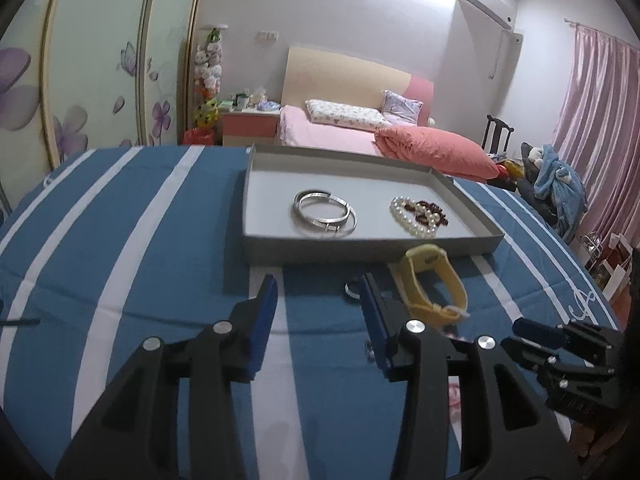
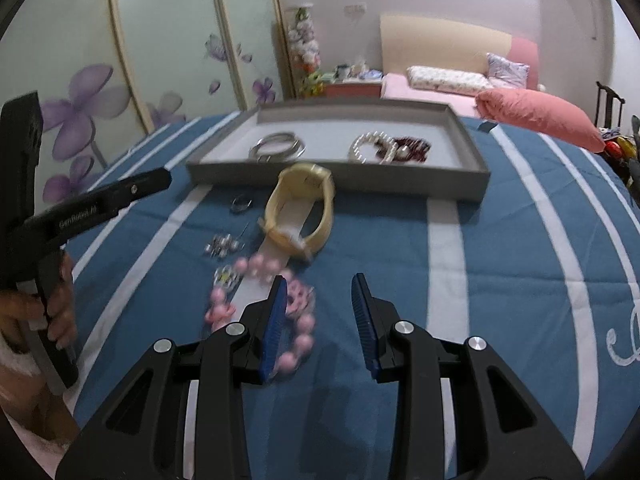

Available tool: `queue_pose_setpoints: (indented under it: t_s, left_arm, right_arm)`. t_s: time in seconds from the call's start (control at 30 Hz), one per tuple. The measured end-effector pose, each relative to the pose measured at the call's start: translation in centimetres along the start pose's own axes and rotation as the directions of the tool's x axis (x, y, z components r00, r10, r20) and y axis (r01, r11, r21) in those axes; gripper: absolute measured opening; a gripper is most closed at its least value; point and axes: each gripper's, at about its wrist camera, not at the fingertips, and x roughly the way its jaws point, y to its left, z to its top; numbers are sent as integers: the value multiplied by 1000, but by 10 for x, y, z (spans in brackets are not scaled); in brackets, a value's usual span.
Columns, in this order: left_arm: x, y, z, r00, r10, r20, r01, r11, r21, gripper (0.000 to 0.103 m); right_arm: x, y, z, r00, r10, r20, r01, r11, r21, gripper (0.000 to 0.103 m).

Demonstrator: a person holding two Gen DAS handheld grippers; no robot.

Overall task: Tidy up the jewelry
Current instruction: 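Grasp the pink bead bracelet with the right tool while the left tool grasps the silver pearl earrings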

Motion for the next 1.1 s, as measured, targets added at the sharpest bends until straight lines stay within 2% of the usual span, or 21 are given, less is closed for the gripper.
queue_pose_setpoints:
  t_s: [0.2,0.4,0.43,0.47,0.6,0.8,1.0,1.1]
  left_arm:
    - [4,0,-7,998,5,-56,-4,1000,13,43]
    - [9,-3,-11,996,7,-93,-4,999,33,43]
    - [9,-3,-11,996,7,-94,-4,999,33,43]
    - [9,-4,-10,995,8,-96,-5,999,34,43]
    - [11,-7,-11,994,7,-107,-2,999,45,46]
    - [16,-21,-12,991,-12,-137,25,996,89,46]
    - [28,-42,-17,979,-27,-204,59,987,151,46]
    - [35,-51,-20,971,-34,-237,75,983,165,46]
  right_arm:
    - [16,10,-1,997,2,-80,-3,1000,-19,35]
    - [25,14,0,993,-20,-117,15,999,-48,34]
    - [26,16,0,993,-31,-117,24,998,-62,32]
    - [28,18,1,992,-38,-118,30,997,-70,25]
    - [27,18,0,991,-59,-117,49,995,-87,24]
    - [18,-13,-3,985,-129,-110,130,992,-5,24]
    - [5,-55,-8,967,-231,-110,243,964,112,24]
    - [2,-62,-9,968,-228,-109,242,961,134,24]
